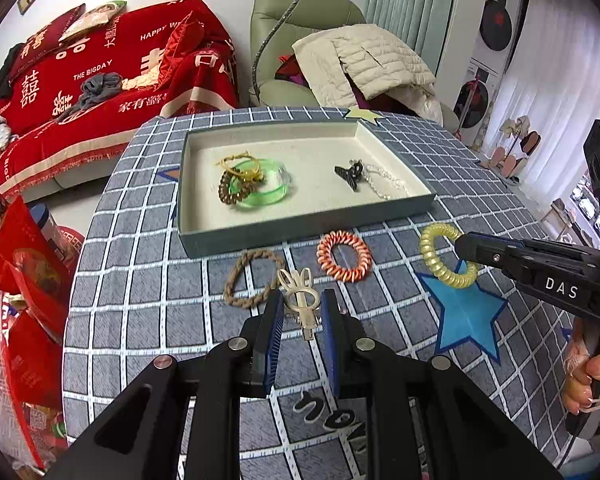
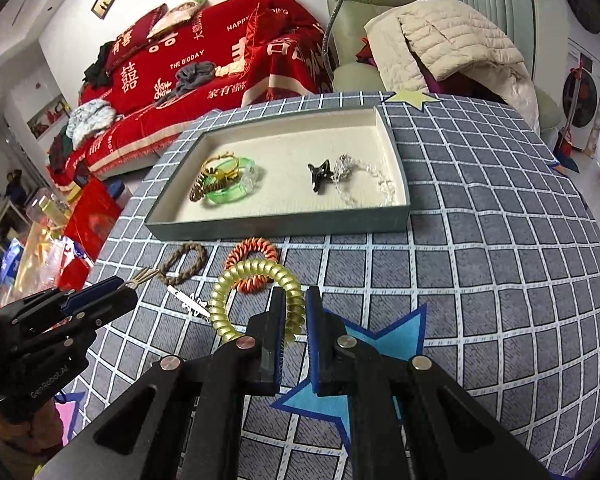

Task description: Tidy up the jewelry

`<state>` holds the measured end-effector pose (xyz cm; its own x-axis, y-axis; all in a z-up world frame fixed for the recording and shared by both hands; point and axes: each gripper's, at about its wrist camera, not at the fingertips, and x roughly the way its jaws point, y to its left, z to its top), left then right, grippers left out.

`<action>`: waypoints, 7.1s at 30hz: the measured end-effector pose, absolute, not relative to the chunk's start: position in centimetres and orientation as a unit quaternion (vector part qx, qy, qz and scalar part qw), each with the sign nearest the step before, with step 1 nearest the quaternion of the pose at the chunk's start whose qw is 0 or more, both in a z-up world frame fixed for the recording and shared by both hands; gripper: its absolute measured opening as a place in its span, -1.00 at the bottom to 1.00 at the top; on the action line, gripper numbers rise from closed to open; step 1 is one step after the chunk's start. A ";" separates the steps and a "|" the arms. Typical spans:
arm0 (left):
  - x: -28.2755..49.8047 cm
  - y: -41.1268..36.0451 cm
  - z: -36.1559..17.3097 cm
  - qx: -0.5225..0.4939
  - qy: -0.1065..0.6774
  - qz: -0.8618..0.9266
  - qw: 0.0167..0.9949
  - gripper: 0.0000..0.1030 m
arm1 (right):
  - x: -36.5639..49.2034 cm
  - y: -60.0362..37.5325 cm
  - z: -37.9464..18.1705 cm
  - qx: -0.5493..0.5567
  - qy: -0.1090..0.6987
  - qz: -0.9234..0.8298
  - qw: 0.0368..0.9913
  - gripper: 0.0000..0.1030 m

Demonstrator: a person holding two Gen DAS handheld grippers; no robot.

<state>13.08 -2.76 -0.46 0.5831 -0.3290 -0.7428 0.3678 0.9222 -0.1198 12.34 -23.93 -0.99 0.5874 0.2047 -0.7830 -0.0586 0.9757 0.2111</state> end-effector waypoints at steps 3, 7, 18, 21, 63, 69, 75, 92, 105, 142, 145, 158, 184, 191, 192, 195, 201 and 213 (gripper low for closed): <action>13.5 -2.9 -0.3 0.023 0.409 -0.196 0.891 -0.22 | 12.6 -24.1 -0.7 0.085 0.446 0.075 0.888 -0.79; 14.0 -3.0 -0.1 0.023 0.404 -0.197 0.893 -0.23 | 12.9 -24.2 -0.7 0.085 0.444 0.074 0.889 -0.79; 17.1 -2.1 0.1 0.016 0.394 -0.179 0.901 -0.23 | 14.4 -24.4 -0.3 0.087 0.445 0.073 0.889 -0.79; 18.0 -2.1 -0.1 0.018 0.394 -0.174 0.902 -0.23 | 15.1 -24.6 -0.3 0.090 0.444 0.071 0.888 -0.79; 30.1 -8.4 -4.4 0.110 0.402 -0.122 0.901 -0.22 | 29.2 -27.4 -5.6 0.132 0.459 -0.006 0.879 -0.79; 29.9 -8.9 -4.8 0.131 0.396 -0.113 0.902 -0.22 | 29.2 -27.1 -6.0 0.130 0.461 0.001 0.878 -0.77; 29.7 -8.8 -4.8 0.130 0.394 -0.108 0.904 -0.22 | 29.3 -27.4 -6.3 0.137 0.470 0.006 0.872 -0.51; 29.3 -8.3 -4.1 0.095 0.403 -0.115 0.903 -0.22 | 25.2 -28.4 -2.5 0.187 0.414 0.023 0.891 0.28; 28.3 -7.9 -1.8 0.082 0.366 -0.105 0.921 1.00 | 23.2 -28.2 -2.5 0.187 0.425 0.038 0.885 0.28; 18.8 1.6 -4.9 0.033 0.433 -0.068 0.898 1.00 | 15.9 -21.1 -4.3 0.069 0.471 0.109 0.872 0.82; 17.9 0.8 -4.8 0.041 0.428 -0.083 0.899 1.00 | 16.3 -21.7 -4.5 0.082 0.477 0.096 0.870 0.78; 15.9 -1.4 -5.9 -0.003 0.474 -0.078 0.877 1.00 | 19.3 -20.4 -6.5 0.056 0.507 0.095 0.855 0.12; 17.5 -3.9 -6.9 -0.067 0.523 0.028 0.849 1.00 | 16.6 -22.5 -5.2 0.025 0.482 0.069 0.873 -0.74; 16.6 -5.4 -6.5 -0.028 0.506 0.003 0.862 0.56 | 15.0 -24.0 -4.4 0.053 0.473 0.066 0.877 -0.74; 16.5 -5.6 -6.4 -0.023 0.505 -0.006 0.863 0.41 | 14.7 -24.1 -4.3 0.056 0.471 0.066 0.878 -0.74; 16.1 -6.1 -6.1 -0.005 0.501 -0.030 0.865 0.00 | 14.1 -24.5 -3.9 0.064 0.465 0.066 0.881 -0.74; 14.9 -5.7 -6.1 0.002 0.485 -0.094 0.869 -0.36 | 13.0 -25.0 -3.5 0.086 0.457 0.068 0.883 -0.74; 13.4 -3.7 -5.9 0.015 0.473 -0.153 0.867 -0.36 | 11.6 -24.7 -3.4 0.106 0.455 0.078 0.881 -0.74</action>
<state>13.36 -3.68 -5.94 0.5051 -0.2510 -0.8257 0.2793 0.9528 -0.1187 11.59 -24.74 -3.39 0.5737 0.2338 -0.7850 -0.0414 0.9654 0.2573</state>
